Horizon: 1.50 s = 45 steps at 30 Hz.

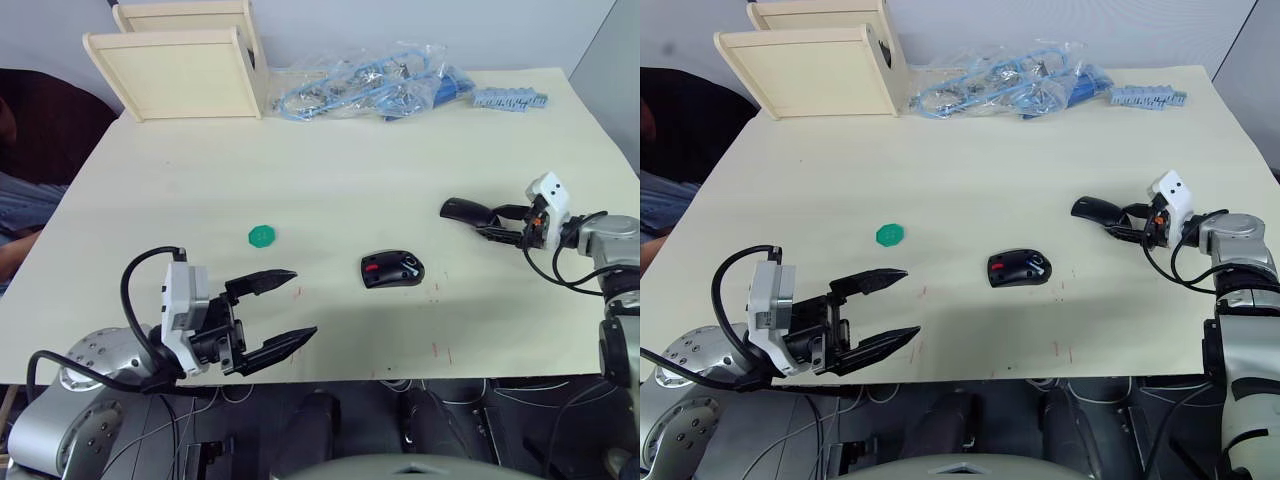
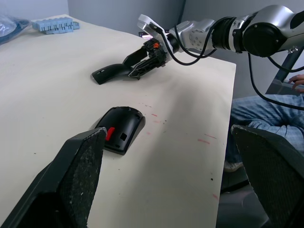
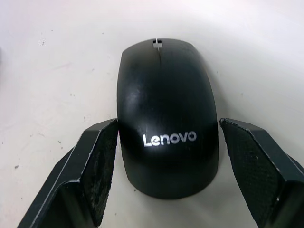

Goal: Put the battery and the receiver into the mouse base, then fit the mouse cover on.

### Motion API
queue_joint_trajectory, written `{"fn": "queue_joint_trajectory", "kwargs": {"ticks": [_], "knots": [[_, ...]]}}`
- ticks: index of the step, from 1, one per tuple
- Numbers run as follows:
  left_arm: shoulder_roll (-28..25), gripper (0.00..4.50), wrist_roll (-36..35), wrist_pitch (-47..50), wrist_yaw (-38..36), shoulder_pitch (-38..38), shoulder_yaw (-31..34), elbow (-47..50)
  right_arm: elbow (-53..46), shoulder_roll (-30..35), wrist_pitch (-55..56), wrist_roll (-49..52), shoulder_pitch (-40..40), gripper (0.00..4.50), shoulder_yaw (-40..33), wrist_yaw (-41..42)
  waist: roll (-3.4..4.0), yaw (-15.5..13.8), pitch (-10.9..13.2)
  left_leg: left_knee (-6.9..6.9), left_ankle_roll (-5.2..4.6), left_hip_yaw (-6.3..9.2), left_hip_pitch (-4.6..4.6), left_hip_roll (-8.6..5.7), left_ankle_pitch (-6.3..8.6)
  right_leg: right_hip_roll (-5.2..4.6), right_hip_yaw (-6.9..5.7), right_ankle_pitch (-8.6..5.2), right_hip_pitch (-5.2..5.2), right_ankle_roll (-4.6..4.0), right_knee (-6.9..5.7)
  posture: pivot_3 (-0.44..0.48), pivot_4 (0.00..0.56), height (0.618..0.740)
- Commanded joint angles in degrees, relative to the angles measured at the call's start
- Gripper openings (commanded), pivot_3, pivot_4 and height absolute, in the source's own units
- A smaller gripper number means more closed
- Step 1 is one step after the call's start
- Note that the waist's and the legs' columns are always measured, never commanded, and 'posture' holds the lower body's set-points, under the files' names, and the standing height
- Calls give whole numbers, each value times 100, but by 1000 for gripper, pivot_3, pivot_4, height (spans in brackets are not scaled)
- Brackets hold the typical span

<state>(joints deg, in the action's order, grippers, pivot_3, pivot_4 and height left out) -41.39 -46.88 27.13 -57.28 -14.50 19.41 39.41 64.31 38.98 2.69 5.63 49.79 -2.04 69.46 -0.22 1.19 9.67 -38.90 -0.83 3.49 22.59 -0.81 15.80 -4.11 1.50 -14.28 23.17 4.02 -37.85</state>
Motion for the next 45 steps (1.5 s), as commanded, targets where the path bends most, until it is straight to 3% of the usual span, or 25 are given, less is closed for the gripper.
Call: {"fn": "queue_joint_trajectory", "kwargs": {"ticks": [1,17,19,34,38,45], "knots": [[-22,4500,-21,-117,-33,-28,-11,36,-21,26,24,27,150,3573,-105,36,0,0,0,0,0,0,0,0,0,0,0,0,0,0,0,0,150,740],[-4,4500,33,-197,-59,-87,-50,18,30,39,28,-12,128,3573,-105,65,1,0,1,1,0,0,0,0,0,0,0,0,0,0,0,0,150,740],[-6,4500,40,-207,-66,-94,-53,17,23,35,26,-11,122,3026,-104,65,1,0,1,1,0,0,0,0,0,0,0,0,0,0,0,0,150,740],[-21,4500,29,-237,-65,-59,-72,-53,-524,132,-75,142,34,3026,-160,324,8,2,5,2,0,-1,-1,0,0,0,1,0,0,0,0,0,150,740],[-70,4500,-36,-206,-94,35,-9,-172,-2324,288,-807,605,-606,3026,-203,788,15,-26,9,4,0,4,0,2,0,0,-3,0,0,0,1,0,150,740],[-140,4500,-200,-125,-122,210,111,-349,-5312,596,-1951,1122,-1701,3026,-244,591,20,-35,13,6,-1,9,1,4,0,-2,-5,0,1,1,1,0,150,740]]}}
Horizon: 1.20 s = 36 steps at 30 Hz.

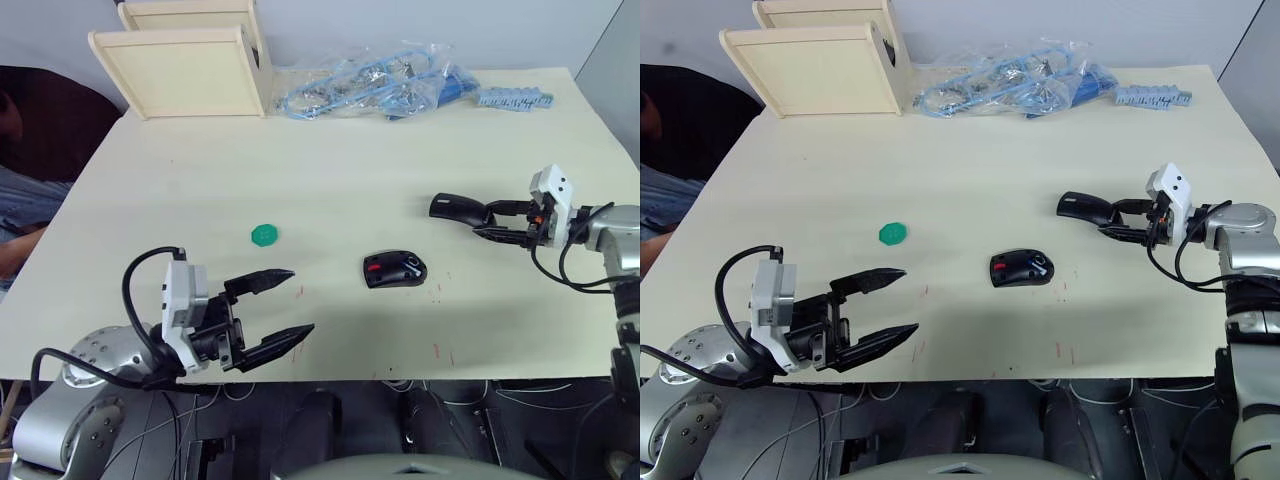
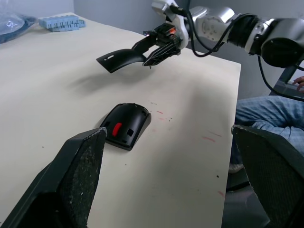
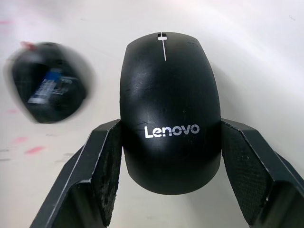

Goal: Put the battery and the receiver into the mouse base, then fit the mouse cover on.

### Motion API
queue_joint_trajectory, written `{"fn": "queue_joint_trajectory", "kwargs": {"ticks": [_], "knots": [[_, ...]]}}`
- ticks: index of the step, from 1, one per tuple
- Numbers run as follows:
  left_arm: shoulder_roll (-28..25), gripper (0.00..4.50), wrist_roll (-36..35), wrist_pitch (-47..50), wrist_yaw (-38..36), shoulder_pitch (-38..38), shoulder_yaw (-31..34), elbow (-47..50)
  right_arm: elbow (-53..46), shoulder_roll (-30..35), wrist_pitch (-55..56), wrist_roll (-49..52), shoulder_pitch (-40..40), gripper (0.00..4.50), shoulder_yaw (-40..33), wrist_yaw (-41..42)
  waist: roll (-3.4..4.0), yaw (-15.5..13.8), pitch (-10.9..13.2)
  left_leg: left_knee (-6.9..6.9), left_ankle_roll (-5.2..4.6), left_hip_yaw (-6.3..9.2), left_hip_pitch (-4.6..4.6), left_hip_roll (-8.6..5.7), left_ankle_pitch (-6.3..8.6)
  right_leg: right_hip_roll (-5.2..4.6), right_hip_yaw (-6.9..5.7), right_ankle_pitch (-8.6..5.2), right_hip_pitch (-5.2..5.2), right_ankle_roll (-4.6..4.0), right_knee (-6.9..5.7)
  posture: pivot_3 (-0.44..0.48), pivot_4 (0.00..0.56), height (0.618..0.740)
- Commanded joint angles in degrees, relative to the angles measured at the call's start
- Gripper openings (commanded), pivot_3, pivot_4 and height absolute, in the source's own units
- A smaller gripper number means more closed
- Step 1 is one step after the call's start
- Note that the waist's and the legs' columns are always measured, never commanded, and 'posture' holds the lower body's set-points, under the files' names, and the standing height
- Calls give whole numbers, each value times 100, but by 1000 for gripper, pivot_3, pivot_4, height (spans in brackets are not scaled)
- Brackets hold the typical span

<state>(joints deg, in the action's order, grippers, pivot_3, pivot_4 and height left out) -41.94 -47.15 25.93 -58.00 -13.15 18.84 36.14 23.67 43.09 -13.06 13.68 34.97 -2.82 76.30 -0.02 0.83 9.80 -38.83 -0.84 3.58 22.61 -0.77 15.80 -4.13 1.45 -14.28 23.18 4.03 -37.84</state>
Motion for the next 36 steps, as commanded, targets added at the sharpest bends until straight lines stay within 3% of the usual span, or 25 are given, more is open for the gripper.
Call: {"fn": "queue_joint_trajectory", "kwargs": {"ticks": [1,6,14,24,36], "knots": [[-98,4500,-182,-3,-55,90,175,-37,-1552,221,-506,385,-315,3026,-171,-131,1,3,0,0,0,2,0,0,0,1,-1,0,0,0,-1,0,150,740],[-183,4500,-302,63,-105,179,269,-120,-3299,423,-1632,948,-590,3026,-100,-363,1,7,2,1,0,2,0,3,0,3,0,0,2,0,-1,0,150,740],[-327,4500,-543,196,-92,395,412,-184,-4294,778,-3243,1067,4,3026,539,-841,-3,-2,5,1,0,3,2,2,0,1,-2,0,5,-1,2,0,150,740],[-433,4500,-661,288,-142,313,594,-157,-4283,723,-3583,1170,495,3026,1199,-840,-10,-8,8,20,0,1,17,1,0,1,-2,0,21,-1,14,0,150,740],[-508,4500,-448,179,-364,72,876,-352,-3431,489,-2436,529,498,3026,1827,-571,-14,3,11,26,1,-3,16,-1,0,2,-1,0,25,-2,12,0,150,740]]}}
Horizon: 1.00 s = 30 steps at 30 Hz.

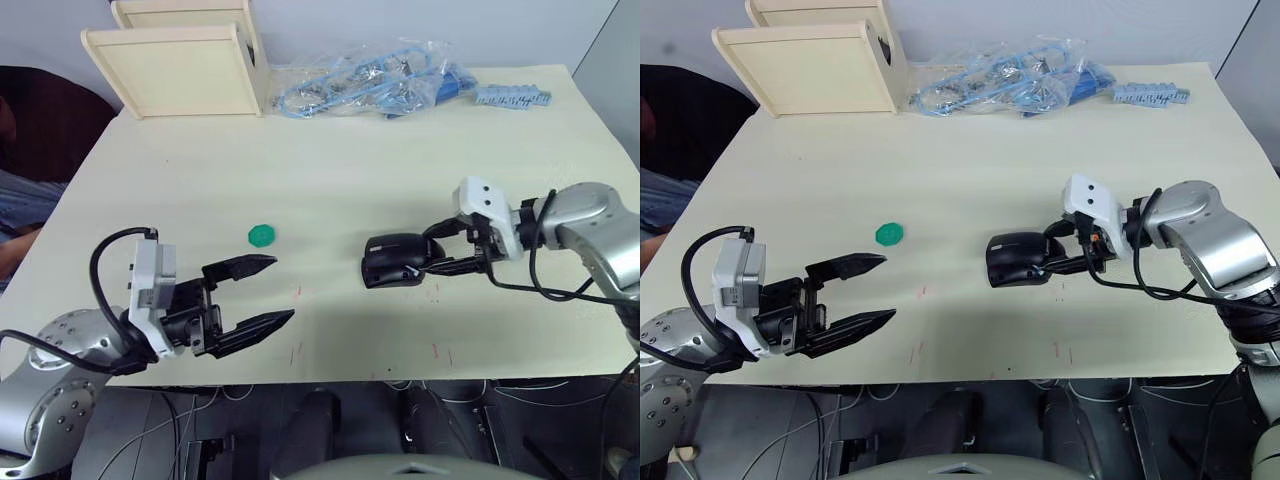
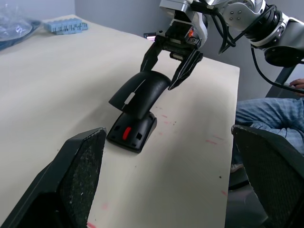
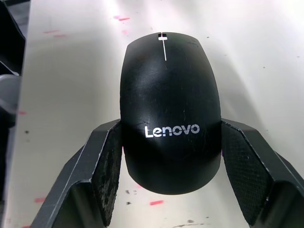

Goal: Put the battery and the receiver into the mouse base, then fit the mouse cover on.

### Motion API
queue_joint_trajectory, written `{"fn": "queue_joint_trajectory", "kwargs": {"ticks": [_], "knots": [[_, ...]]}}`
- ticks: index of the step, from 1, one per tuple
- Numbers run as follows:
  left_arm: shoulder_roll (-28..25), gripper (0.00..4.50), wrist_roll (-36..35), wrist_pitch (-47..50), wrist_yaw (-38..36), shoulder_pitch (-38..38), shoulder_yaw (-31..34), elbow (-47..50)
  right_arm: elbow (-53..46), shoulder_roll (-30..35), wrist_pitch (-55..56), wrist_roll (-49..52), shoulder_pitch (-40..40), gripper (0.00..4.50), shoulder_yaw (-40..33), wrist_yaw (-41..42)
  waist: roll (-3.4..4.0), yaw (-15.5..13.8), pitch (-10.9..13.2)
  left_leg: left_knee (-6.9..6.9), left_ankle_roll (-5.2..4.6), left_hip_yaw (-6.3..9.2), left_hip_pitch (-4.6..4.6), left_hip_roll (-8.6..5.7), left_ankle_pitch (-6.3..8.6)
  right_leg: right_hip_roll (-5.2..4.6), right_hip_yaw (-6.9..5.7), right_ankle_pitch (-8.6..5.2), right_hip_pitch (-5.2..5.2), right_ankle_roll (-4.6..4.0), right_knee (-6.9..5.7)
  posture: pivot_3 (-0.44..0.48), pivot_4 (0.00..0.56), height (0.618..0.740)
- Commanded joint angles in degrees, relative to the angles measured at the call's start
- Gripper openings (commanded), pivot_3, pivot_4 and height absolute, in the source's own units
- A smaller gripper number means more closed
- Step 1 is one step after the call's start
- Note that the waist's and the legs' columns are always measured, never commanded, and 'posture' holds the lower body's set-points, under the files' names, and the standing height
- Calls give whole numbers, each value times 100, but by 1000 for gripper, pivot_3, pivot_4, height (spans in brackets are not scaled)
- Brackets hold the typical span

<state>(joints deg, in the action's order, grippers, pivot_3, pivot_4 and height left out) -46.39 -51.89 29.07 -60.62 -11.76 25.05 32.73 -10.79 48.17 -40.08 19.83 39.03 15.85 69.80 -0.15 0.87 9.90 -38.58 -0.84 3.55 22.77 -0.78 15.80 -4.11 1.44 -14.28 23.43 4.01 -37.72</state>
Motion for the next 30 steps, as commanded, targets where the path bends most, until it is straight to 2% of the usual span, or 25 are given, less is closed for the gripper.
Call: {"fn": "queue_joint_trajectory", "kwargs": {"ticks": [1,8,13,16,21,30], "knots": [[-62,4500,54,-159,-148,-110,294,-50,49,-43,316,-111,80,3026,-36,79,-1,0,1,0,0,-1,0,-1,0,0,0,0,0,0,0,0,150,740],[83,4500,607,-838,-715,-349,277,-820,289,-168,689,-321,-46,3026,-26,110,-2,2,1,6,1,-4,-2,-2,0,1,0,0,2,-2,1,0,150,740],[429,4500,1072,-1360,-618,-477,154,-1048,322,-189,744,-332,-74,3026,-67,136,-5,-2,3,6,1,-3,-1,2,0,-2,1,1,2,-2,2,0,150,740],[873,4500,682,-1566,-959,-573,213,-1213,319,-177,792,-325,-128,3026,-91,155,-7,2,2,7,1,-4,-1,4,0,-3,3,2,2,-3,4,0,150,740],[735,4500,573,-1450,-1449,-606,255,-1551,410,-207,910,-403,-155,3026,-50,170,-10,-5,4,7,1,0,-2,4,-1,-2,-2,4,3,-7,0,0,150,740],[774,4500,688,-1618,-1550,-683,247,-1729,668,-322,1095,-550,-148,3026,42,222,-10,1,4,6,2,-2,-4,4,-1,0,-4,8,3,-11,1,0,150,740]]}}
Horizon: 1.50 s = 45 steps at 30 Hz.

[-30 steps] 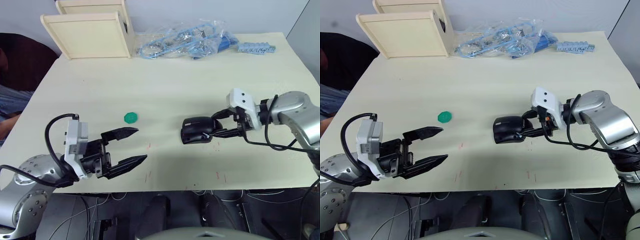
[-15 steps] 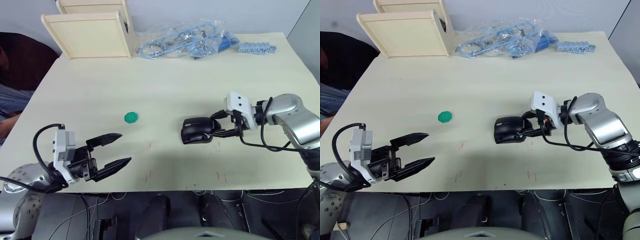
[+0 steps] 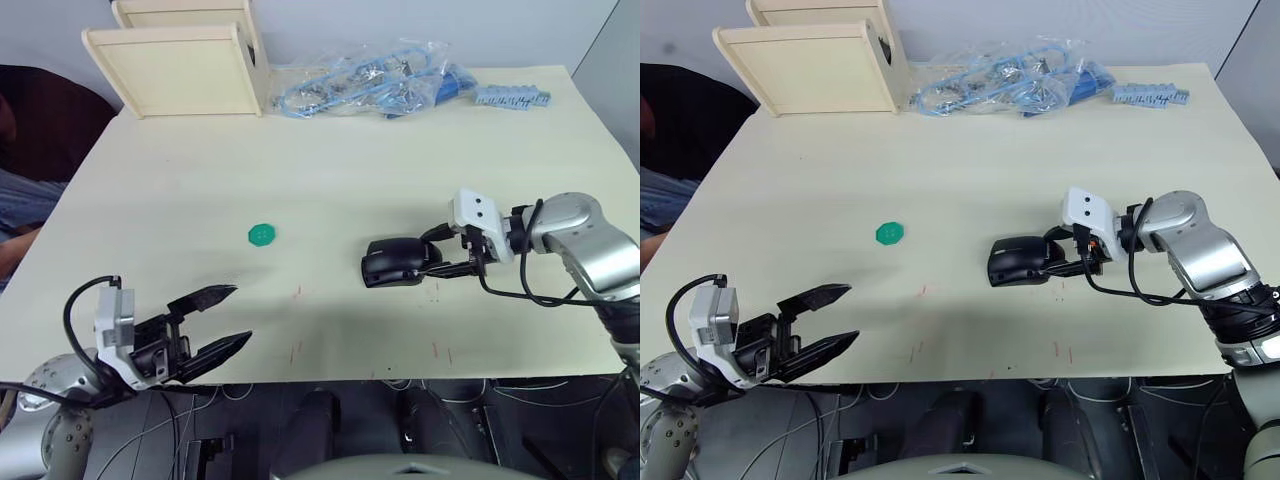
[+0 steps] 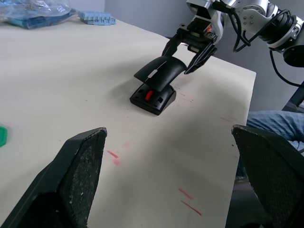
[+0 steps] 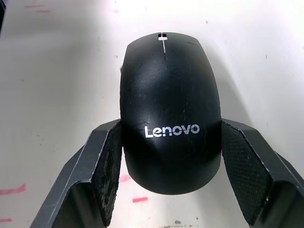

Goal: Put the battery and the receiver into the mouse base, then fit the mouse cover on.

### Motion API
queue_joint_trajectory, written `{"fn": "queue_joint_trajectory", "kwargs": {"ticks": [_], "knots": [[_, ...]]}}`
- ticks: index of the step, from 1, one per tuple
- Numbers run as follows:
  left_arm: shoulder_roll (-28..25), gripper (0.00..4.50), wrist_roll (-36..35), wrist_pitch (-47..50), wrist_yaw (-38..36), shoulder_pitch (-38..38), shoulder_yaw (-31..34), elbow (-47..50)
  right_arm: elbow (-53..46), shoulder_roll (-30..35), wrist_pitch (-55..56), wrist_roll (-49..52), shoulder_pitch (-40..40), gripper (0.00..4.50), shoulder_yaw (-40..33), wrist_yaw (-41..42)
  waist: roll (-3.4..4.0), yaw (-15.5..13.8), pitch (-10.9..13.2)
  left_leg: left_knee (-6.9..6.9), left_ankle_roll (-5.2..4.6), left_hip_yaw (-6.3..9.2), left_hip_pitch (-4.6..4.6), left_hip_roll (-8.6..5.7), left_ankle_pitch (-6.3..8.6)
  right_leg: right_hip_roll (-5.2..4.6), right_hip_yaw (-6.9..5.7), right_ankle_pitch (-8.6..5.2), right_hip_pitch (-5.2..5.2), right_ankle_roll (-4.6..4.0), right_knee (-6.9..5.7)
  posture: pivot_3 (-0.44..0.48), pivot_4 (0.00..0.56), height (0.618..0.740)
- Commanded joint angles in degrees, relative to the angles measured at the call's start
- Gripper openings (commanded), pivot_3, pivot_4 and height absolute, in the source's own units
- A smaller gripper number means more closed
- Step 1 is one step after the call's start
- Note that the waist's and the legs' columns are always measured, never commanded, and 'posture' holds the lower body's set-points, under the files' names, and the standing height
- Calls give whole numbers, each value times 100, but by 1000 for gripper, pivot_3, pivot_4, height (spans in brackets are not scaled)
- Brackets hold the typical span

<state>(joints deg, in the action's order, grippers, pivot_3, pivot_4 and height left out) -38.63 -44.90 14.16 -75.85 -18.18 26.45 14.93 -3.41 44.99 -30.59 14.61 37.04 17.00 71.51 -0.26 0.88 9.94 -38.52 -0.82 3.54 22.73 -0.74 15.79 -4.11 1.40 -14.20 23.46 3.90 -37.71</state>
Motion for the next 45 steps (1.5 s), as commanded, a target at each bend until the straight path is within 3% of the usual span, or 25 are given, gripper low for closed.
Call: {"fn": "queue_joint_trajectory", "kwargs": {"ticks": [1,45], "knots": [[8,4500,-8,-133,-11,-53,111,57,-53,-13,155,-43,44,3026,-67,64,0,0,0,0,0,0,0,0,0,0,0,0,0,0,0,0,150,740],[129,4500,39,-345,96,-432,70,232,707,-526,662,-741,461,3026,280,539,0,6,0,0,1,2,-1,1,0,0,-3,2,0,-3,-2,0,150,740]]}}
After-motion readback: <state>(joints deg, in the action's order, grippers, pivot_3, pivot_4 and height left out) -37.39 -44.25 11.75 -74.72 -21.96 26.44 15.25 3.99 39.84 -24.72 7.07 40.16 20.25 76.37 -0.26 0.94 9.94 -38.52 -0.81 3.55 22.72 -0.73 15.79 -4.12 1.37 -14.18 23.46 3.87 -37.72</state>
